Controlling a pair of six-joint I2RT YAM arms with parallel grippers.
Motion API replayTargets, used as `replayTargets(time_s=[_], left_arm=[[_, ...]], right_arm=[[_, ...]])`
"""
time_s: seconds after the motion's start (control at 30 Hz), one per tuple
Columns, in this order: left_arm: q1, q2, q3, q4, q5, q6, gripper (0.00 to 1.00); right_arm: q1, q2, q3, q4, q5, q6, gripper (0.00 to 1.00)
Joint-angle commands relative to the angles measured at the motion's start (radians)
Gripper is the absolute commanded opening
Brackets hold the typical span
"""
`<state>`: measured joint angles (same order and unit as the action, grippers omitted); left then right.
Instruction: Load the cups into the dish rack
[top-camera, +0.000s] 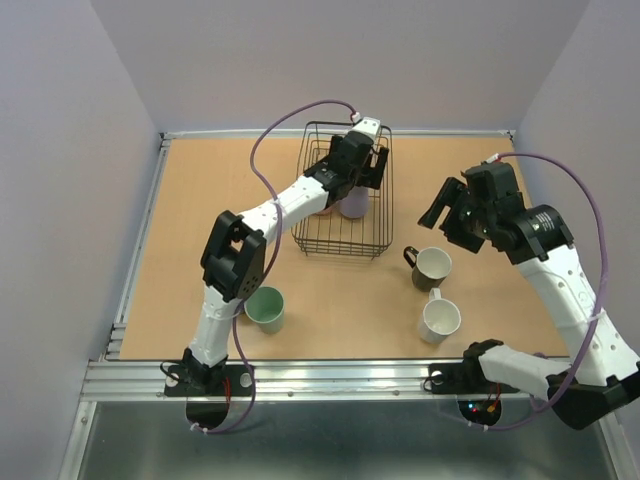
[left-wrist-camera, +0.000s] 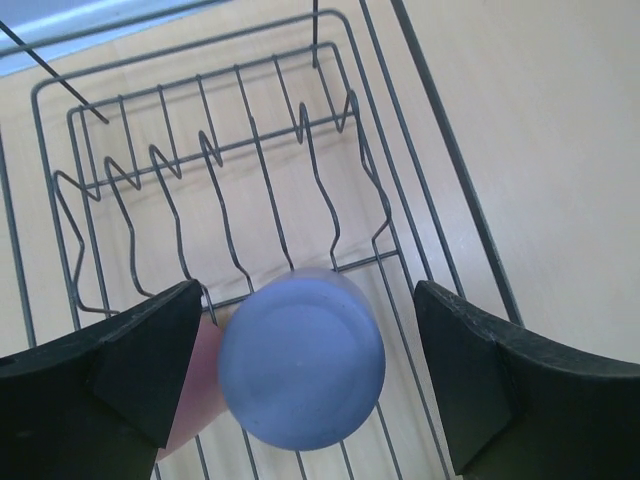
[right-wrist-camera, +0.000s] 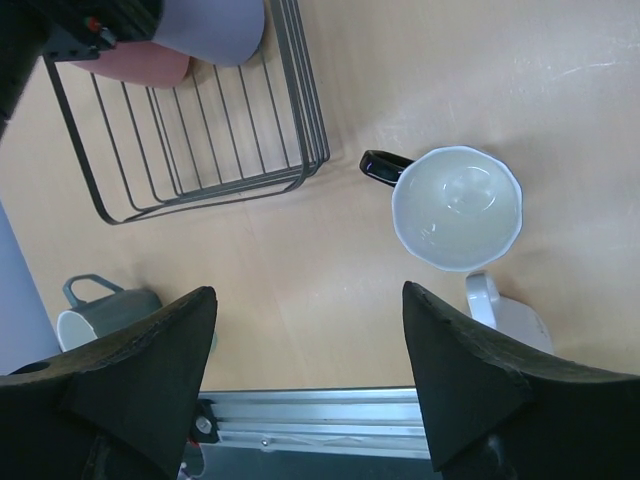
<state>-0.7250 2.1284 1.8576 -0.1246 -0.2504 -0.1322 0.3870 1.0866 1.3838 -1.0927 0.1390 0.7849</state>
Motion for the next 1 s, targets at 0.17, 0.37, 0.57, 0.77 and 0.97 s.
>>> replayTargets(time_s=[0.17,0.37,0.57,0.77,0.97], left_arm=[[0.045,-0.235,0.092,0.011,0.072,-0.067,0.99],[0.09,-0.366,-0.032,0.003,0.172,-0.148,0.99],[0.108,-0.482,-0.149,0.003,0.177,-0.162,0.99],[0.119,-0.53,-0.141,-0.029,0.152,-0.159,0.99],[0.119,-0.55,-0.14,-0.067,0.152,-0.181,0.99]], right_arm=[[0.004,0.111,-0.004,0.003,-0.038,0.008,0.75],[0.004,0.19,-0.091,0.034,-0.082,-0.048,0.73],[0.004,0.243,-0.195,0.085,-0.096,-0.096,0.65],[0.004,0.254,-0.328,0.148,-0.073,-0.099,0.55],[0.004,0.274,-0.373,0.252,-0.062,-0.118,0.49]])
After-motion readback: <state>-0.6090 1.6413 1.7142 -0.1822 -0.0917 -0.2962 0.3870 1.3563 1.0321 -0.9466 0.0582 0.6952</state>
